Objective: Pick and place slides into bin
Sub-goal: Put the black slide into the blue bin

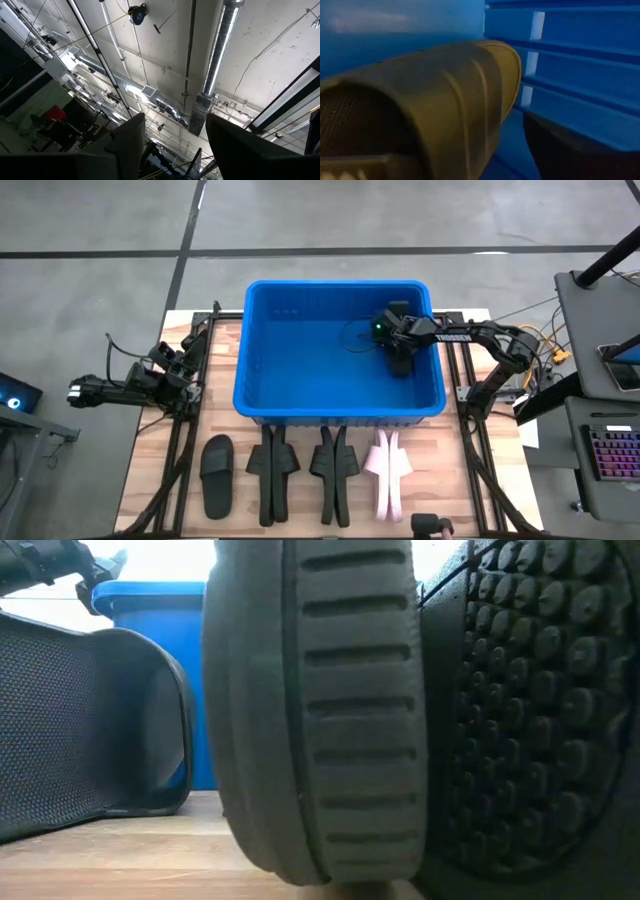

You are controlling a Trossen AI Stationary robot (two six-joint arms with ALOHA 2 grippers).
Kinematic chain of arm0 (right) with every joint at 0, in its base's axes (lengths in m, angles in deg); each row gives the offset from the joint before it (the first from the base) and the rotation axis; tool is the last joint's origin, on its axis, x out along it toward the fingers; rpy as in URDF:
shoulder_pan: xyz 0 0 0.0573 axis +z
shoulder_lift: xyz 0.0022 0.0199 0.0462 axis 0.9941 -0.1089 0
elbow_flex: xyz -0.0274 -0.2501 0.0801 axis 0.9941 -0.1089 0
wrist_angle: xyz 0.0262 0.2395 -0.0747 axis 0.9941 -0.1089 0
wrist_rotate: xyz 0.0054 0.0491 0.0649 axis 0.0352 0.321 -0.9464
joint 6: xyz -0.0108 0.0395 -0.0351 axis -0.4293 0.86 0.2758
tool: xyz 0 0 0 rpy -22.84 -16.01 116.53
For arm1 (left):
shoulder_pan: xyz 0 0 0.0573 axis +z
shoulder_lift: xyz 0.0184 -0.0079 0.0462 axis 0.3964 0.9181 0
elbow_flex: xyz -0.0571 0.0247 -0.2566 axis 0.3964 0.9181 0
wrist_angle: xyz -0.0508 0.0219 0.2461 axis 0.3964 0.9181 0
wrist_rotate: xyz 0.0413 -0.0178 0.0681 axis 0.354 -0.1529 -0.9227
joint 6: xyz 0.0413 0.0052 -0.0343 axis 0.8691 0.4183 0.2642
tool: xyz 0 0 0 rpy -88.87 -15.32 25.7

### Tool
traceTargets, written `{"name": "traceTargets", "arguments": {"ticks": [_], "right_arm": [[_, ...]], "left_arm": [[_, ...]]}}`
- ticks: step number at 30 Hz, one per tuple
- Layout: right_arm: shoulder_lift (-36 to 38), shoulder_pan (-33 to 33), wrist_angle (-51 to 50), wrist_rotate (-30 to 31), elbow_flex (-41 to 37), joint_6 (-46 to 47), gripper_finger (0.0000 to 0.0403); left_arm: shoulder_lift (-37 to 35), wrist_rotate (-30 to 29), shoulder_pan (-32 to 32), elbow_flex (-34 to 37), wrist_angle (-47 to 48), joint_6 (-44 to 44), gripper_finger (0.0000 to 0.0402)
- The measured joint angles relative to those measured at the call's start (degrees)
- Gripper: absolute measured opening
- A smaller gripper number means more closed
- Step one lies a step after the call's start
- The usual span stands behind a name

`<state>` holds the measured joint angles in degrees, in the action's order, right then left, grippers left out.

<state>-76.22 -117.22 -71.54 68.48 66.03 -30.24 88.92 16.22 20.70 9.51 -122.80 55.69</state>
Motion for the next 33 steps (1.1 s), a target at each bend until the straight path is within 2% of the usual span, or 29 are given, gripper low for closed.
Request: {"name": "traceTargets", "arguments": {"ticks": [7,15,25,33], "right_arm": [[0.00,0.02,-7.93,-0.84,4.01,4.19,0.0250],[0.02,0.07,-9.18,-9.43,5.54,2.27,0.0261],[0.02,-0.32,-13.10,-10.46,5.84,1.88,0.0267],[0.07,-1.05,-11.19,-10.22,5.84,4.25,0.0265]], "left_arm": [[0.00,0.02,0.00,0.00,0.00,-0.04,0.0196],[0.00,0.04,0.02,0.00,0.02,-0.05,0.0196],[0.00,0.07,0.00,0.00,0.02,-0.09,0.0196],[0.00,0.09,0.00,0.02,0.04,-0.09,0.0196]]}}
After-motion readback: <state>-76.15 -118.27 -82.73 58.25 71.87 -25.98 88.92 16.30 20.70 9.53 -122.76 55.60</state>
